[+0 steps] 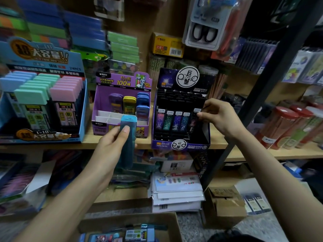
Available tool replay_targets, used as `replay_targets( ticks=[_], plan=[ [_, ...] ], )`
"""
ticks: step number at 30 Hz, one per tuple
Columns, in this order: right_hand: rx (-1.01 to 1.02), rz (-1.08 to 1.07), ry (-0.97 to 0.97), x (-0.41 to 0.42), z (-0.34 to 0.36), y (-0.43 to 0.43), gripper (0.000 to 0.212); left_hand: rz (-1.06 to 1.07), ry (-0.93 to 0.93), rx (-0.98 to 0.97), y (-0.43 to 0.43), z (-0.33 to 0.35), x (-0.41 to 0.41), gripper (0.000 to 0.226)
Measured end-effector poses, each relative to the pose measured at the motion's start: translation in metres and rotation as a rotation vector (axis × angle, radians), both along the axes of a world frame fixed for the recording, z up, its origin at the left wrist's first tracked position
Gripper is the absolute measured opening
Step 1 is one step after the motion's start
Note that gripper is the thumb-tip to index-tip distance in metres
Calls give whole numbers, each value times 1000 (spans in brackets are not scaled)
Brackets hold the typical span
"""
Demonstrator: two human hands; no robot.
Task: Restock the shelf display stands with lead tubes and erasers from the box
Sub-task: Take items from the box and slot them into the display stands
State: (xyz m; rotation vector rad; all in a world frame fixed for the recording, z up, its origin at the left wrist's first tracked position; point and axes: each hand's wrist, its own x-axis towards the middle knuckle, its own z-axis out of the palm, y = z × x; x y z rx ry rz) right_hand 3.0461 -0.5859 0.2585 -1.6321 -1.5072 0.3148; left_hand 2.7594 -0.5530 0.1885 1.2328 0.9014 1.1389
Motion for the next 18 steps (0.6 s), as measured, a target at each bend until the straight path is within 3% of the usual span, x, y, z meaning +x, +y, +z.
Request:
replay_targets(
  ticks=[10,13,18],
  plan=[
    [-14,4,-68,8,-5,-2,29,10,13,-22,-3,0,3,15],
    [2,-45,-126,1,-16,1,24,26,8,-48,-4,0,3,14],
    [47,-164,-8,-4,-26,6,16,-11,-23,8,-5,1,6,40]
  ],
)
